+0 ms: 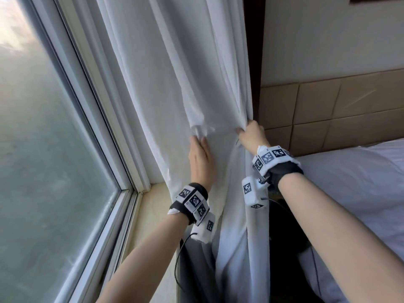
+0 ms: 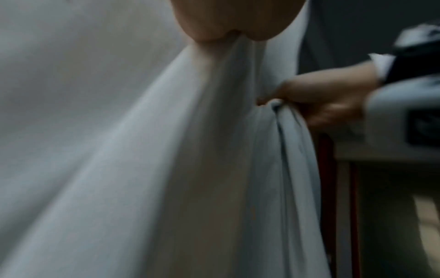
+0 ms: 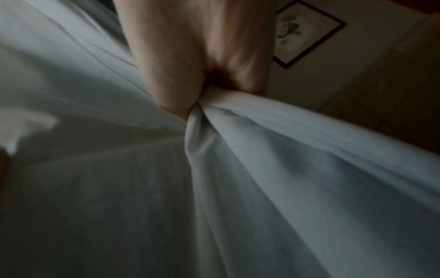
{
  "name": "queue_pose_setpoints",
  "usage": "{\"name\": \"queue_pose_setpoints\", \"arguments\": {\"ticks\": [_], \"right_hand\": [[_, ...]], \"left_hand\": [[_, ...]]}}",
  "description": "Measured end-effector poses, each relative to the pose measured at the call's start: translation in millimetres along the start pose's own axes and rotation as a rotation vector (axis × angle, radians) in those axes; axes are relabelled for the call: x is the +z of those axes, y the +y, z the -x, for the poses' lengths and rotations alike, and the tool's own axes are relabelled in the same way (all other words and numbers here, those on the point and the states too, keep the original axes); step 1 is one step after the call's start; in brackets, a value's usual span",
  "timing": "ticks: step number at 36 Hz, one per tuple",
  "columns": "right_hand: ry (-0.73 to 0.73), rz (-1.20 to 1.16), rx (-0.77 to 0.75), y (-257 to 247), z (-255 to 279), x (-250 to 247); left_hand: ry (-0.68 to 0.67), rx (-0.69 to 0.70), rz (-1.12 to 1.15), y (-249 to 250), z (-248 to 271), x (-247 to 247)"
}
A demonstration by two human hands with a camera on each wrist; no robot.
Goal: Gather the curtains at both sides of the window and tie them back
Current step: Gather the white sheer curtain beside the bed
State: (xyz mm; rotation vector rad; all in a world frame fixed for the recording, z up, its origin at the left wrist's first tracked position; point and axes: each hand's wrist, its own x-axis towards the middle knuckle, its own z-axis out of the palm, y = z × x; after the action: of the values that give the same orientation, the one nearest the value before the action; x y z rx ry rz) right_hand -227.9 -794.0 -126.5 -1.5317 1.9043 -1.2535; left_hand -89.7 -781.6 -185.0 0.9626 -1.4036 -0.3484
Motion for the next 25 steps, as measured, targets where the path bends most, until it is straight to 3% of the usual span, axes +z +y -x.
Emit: {"name": "queue_pose_setpoints", "arguments": {"ticks": [4, 8, 12, 16, 19, 22, 25], "right_hand": [[0.039, 0.014, -0.007, 6.6, 2.3, -10.9], [0.002, 0.031, -0.030, 12.4, 8.0, -23.6], [-0.100, 0.042, -0.059, 13.4, 15.3, -27.3], [-0.187, -0.290, 0.034, 14.8, 19.5, -28.7], [-0.235, -0.479, 0.074, 13.3, 25.1, -32.9], [-0.201, -0.303, 0.049, 13.8, 24.7, -32.5], [-0.105, -0.094, 0.029, 19.4, 16.4, -36.7]], "left_hand": [[-0.232, 0.168, -0.061, 22.5, 15.1, 3.1], [-0.357, 0.179, -0.214, 32.5, 14.3, 18.8], [-0.431, 0.093, -0.243, 37.1, 25.4, 42.9], [-0.466, 0.023, -0.122, 42.0, 35.8, 65.5], [-0.570, 0.006, -0.056, 37.7, 35.5, 75.8], [-0.753, -0.002, 0.015, 30.5, 33.8, 76.7], [-0.909, -0.130, 0.130, 22.5, 23.9, 64.4]]}}
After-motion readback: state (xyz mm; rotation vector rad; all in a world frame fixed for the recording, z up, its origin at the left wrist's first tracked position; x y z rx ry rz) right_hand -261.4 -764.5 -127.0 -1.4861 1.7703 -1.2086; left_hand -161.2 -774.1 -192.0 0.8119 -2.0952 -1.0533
